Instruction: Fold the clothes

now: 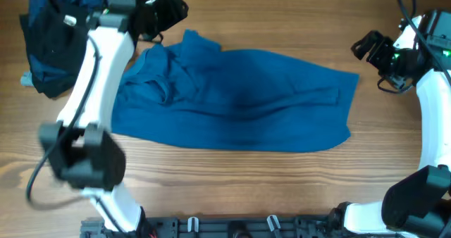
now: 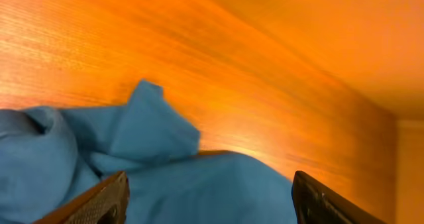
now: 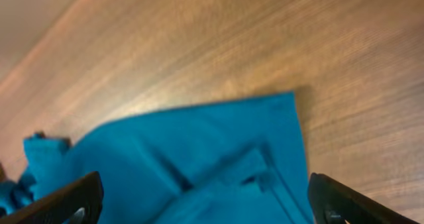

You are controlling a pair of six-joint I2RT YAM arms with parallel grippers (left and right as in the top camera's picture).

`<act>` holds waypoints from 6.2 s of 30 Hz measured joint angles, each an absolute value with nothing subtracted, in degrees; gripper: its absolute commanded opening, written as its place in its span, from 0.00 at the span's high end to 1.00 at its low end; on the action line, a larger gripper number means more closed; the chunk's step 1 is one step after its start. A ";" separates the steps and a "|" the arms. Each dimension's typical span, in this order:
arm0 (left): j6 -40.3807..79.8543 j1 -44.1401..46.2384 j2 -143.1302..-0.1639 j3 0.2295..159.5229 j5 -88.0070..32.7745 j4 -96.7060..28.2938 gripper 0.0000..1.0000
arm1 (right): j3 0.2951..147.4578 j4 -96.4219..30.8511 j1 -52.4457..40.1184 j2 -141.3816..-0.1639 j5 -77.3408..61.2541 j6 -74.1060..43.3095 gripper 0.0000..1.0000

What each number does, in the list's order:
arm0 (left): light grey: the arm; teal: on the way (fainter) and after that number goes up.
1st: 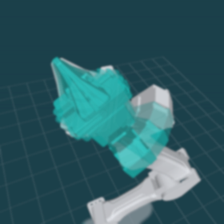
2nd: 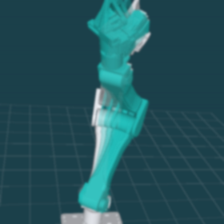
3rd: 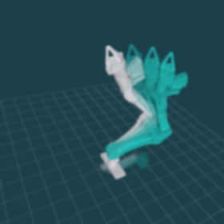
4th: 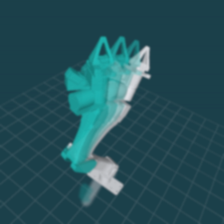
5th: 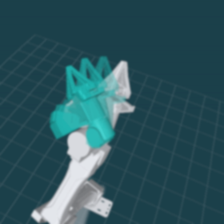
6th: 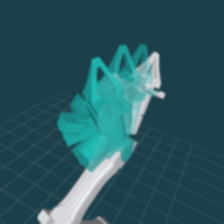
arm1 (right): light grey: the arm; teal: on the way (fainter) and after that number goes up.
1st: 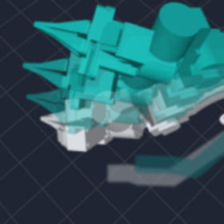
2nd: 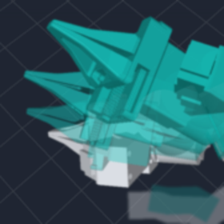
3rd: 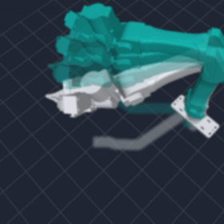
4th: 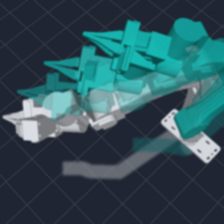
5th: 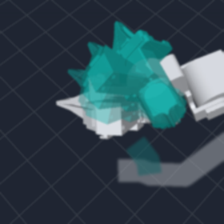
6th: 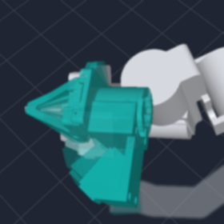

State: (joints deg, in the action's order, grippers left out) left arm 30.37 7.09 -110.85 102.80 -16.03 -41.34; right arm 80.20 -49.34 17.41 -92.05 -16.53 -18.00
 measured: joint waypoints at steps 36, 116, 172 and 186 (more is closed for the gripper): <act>21.41 11.53 -138.17 112.64 -0.05 -35.90 0.30 | 80.18 -45.43 11.51 -112.86 -5.48 -18.13 0.01; 23.51 4.45 -126.08 113.95 6.17 -72.69 0.96 | 80.14 -61.78 15.79 -108.84 3.88 -28.95 0.96; 19.16 20.67 -126.08 112.97 -3.70 -90.11 0.56 | 80.14 -71.20 16.25 -102.39 -9.34 -13.08 0.00; 16.80 29.36 -126.08 112.05 -6.28 -82.06 0.48 | 80.09 -78.13 12.73 -102.39 -13.06 -12.27 0.37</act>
